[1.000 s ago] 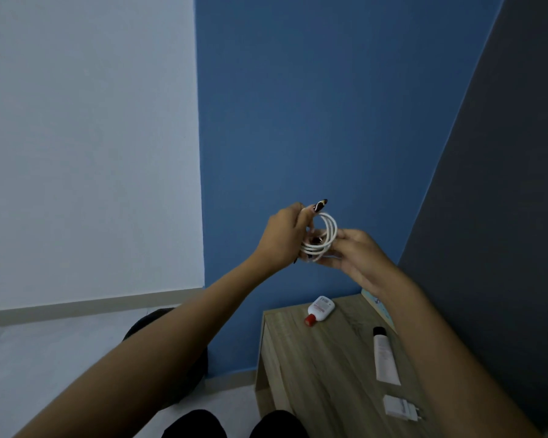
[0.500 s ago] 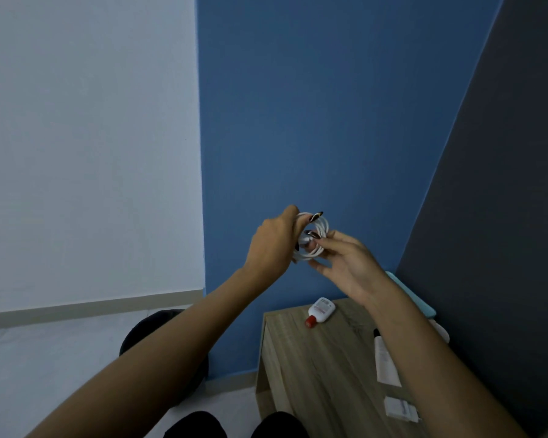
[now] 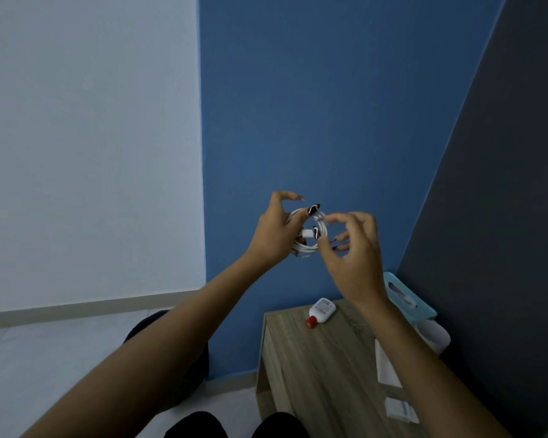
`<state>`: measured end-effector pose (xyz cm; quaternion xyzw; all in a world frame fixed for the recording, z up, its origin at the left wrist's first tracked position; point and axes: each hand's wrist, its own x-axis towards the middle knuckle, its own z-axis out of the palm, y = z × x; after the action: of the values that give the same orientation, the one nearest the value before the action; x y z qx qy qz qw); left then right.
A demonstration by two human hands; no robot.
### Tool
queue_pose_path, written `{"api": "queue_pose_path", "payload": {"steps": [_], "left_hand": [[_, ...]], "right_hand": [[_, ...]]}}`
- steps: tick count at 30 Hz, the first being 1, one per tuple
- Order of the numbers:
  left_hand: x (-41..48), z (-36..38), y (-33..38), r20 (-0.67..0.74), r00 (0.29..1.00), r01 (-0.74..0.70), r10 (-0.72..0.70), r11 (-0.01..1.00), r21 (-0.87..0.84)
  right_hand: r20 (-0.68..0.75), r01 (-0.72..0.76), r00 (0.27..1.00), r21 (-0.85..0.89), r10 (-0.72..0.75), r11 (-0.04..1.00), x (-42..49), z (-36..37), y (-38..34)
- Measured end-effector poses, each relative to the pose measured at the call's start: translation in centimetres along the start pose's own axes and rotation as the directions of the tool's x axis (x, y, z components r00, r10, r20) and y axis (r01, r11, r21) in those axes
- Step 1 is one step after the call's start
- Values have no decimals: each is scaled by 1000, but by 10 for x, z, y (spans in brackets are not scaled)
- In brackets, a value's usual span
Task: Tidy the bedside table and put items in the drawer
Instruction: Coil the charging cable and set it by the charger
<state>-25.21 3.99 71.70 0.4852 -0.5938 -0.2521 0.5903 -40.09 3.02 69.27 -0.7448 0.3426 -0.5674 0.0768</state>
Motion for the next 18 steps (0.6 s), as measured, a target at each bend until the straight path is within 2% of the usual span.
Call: {"api": "queue_pose_path", "payload": {"steps": [4, 7, 10, 12, 14, 16, 18], "left_hand": [[0, 0, 1, -6, 999, -31, 31, 998, 51], [-2, -1, 0, 21, 997, -70, 68, 990, 121], [-8, 2, 0, 65, 989, -140, 130, 971, 191], [-9, 2, -1, 50, 987, -163, 156, 967, 198], [-7, -1, -2, 37, 986, -164, 160, 966, 201], [-6, -3, -5, 37, 988, -158, 153, 953, 260], [-5, -3, -7, 30, 988, -155, 153, 940, 303]], "right_hand": [[150, 121, 984, -151, -98, 981, 1, -2, 2], [281, 109, 959, -287, -25, 952, 5, -2, 3], [318, 133, 948, -365, -11, 922, 8, -3, 5], [297, 93, 955, -255, -14, 963, 8, -5, 5], [255, -51, 966, 12, 47, 999, 8, -6, 5], [250, -255, 950, 273, 188, 927, 8, -6, 4], [278, -431, 900, 450, 336, 782, 7, -5, 1]]}}
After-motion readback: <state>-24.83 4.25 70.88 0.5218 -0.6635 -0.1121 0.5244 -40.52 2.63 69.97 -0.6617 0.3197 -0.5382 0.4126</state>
